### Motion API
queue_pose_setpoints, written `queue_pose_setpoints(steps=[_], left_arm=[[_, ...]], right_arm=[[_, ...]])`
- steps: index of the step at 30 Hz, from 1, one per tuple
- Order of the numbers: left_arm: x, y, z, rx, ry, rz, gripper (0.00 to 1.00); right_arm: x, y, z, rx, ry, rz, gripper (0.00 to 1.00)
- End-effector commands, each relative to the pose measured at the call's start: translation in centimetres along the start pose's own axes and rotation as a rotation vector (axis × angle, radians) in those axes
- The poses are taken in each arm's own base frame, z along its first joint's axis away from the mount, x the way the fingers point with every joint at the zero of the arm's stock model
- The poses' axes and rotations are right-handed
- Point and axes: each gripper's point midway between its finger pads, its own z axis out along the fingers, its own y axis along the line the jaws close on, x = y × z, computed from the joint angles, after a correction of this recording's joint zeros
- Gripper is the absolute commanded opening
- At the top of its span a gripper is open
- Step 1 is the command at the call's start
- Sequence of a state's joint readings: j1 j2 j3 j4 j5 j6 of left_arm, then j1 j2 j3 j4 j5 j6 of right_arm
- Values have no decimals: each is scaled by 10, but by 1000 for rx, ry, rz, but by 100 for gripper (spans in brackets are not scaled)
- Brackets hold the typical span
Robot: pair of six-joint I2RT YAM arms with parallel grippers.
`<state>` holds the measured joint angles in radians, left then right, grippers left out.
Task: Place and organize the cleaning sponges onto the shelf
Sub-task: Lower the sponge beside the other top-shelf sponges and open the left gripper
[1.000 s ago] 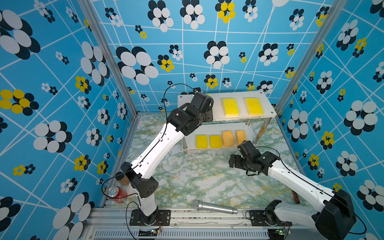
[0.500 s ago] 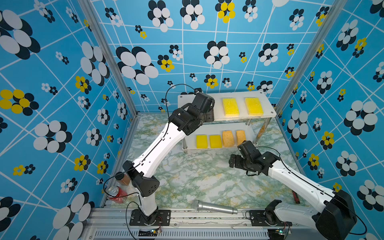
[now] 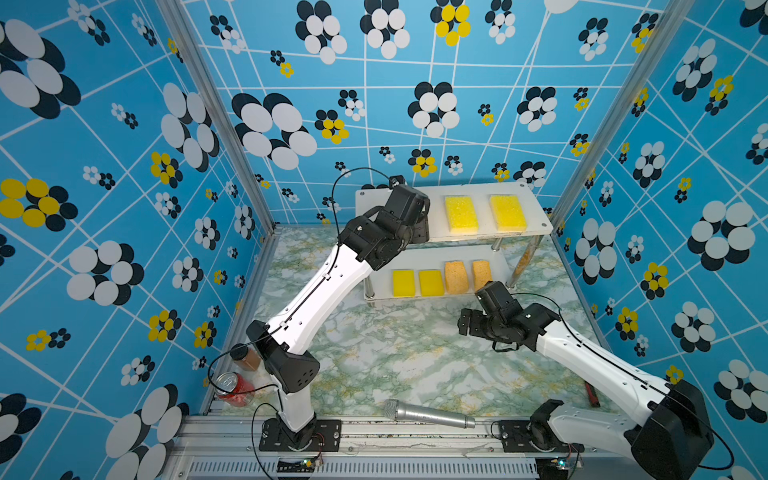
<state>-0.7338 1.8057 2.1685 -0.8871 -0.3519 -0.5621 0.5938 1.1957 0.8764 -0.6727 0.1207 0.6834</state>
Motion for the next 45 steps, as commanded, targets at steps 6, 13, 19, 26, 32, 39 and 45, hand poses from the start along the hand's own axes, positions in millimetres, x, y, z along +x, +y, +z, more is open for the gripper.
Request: queue_pose_setpoints(steps=[6,13,19,26,32,39,45], left_arm=[[16,-1,15,-14,58,9,73],[19,1,16,-26,63,16,73],[24,5,17,-60,65,27,72],[28,4,14,-107,45,64,71],[27,3,7,-138,25,90,71],[33,3,14,-155,36,100,74],[32,4,14,-161,33,102,79]], right_arm=[[0,-4,-3,5,-7,-7,99],[-2,-3,-3,5,-9,-7,99],[-1,-2,-3,-2,-6,-6,99],[2,-4,-3,-3,0,-16,99],[3,-4,-4,-8,-3,-15,99],[5,-6,-5,-6,-9,-8,99],[4,-7,-6,-5,-13,-7,99]])
